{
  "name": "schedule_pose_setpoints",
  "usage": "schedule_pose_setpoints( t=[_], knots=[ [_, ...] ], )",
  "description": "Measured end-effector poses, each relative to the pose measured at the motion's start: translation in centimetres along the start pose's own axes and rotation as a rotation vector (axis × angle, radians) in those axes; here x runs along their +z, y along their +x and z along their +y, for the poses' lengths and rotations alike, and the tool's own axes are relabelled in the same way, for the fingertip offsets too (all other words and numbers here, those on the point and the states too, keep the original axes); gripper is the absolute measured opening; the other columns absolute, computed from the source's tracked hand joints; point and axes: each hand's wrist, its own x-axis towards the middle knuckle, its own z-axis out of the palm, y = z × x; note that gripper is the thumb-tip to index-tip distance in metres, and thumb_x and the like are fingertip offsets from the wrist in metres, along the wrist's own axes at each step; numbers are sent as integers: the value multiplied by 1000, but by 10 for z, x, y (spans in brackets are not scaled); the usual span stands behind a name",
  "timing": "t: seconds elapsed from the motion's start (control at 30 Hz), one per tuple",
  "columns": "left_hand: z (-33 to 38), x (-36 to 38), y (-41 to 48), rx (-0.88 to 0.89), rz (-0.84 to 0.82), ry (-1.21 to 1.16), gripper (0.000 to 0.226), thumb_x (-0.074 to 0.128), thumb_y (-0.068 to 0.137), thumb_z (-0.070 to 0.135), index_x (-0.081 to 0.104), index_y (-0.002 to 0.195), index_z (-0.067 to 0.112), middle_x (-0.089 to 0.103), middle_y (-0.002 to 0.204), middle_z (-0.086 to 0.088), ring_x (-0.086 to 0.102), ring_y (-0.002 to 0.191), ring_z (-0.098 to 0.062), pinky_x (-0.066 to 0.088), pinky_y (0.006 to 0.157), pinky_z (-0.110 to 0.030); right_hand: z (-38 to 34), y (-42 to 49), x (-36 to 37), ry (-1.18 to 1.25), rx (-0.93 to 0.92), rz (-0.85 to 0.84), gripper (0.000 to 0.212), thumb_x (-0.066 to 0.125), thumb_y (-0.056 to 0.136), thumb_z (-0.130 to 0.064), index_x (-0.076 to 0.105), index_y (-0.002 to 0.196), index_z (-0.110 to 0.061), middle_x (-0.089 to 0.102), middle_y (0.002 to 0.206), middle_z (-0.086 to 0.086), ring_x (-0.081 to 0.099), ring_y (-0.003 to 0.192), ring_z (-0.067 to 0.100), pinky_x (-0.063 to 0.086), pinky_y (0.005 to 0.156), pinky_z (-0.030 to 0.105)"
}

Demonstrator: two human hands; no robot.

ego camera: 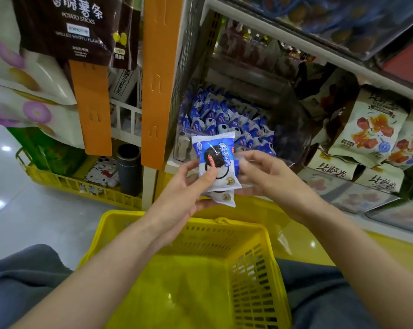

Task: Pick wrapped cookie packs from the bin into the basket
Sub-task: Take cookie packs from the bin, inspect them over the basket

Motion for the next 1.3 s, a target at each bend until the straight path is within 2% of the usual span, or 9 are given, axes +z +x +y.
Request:
schedule_pose_setpoints(
  t=[0.1, 0.17, 0.27, 0.37, 0.6, 0.73, 0.87, 1.07, 1.3],
  knots=[
    [0, 0, -1, -43, -94, 123, 45, 59, 80, 29, 54, 122, 13, 69, 112, -4, 66, 98, -18, 55, 82, -31, 1, -4, 1, -101, 14, -46, 32, 45, 82, -49, 62, 103, -31, 69, 86, -22, 68, 79, 4, 56, 65, 21],
    [-3, 1, 0, -63, -87, 187, 38, 61, 82, 26, 56, 119, 18, 69, 110, -2, 66, 99, -16, 55, 82, -30, 2, -3, 1, -183, 18, -25, 32, 48, 79, -54, 66, 94, -33, 68, 85, -27, 65, 79, -4, 55, 66, 17],
    [-7, 1, 2, -85, -46, 255, 41, 66, 82, 22, 52, 121, 24, 67, 113, -1, 64, 103, -17, 52, 88, -36, 3, 2, -1, -292, -9, 6, 19, 58, 84, -43, 70, 89, -30, 71, 88, -19, 64, 86, -5, 51, 72, 11],
    [-7, 0, 3, -63, -40, 335, 44, 69, 80, 22, 51, 120, 29, 66, 113, 4, 62, 104, -10, 52, 86, -30, 2, 5, -2, -289, -14, -30, 13, 62, 84, -34, 71, 82, -25, 71, 80, -18, 63, 77, -8, 45, 63, 4],
    [-5, -3, 5, -115, -27, 333, 49, 71, 77, 18, 50, 121, 16, 68, 109, 0, 67, 93, -11, 54, 75, -21, -23, 13, -15, -222, -9, -21, 17, 67, 74, -35, 64, 68, -19, 64, 65, -5, 57, 59, 2, 48, 56, 11],
    [-2, -5, 5, -87, 35, 336, 42, 70, 78, 18, 54, 117, 17, 68, 102, 1, 67, 81, -3, 51, 65, -12, -38, 37, -33, -172, -68, 254, 14, 65, 84, -29, 66, 75, -18, 68, 80, 7, 63, 69, 12, 57, 68, 24],
    [0, -7, 5, -73, 86, 321, 43, 69, 79, 19, 52, 118, 17, 67, 105, 0, 67, 85, -5, 51, 66, -10, -33, 81, -42, -366, -99, 537, 13, 66, 84, -29, 61, 75, -21, 66, 69, -1, 65, 68, 14, 58, 74, 31],
    [2, -6, 3, -60, 74, 317, 42, 69, 80, 18, 52, 117, 17, 66, 103, 0, 66, 75, 2, 48, 59, -8, -22, 113, -38, -801, 118, 275, 21, 70, 80, -34, 63, 69, -18, 67, 72, 3, 64, 68, 14, 57, 78, 35],
    [4, -5, 4, -46, 66, 306, 46, 70, 79, 18, 49, 121, 18, 66, 106, -1, 67, 81, -2, 50, 62, -9, -15, 122, -13, -768, 146, 258, 22, 65, 84, -32, 63, 76, -12, 71, 90, 14, 68, 80, 22, 55, 84, 41]
  ],
)
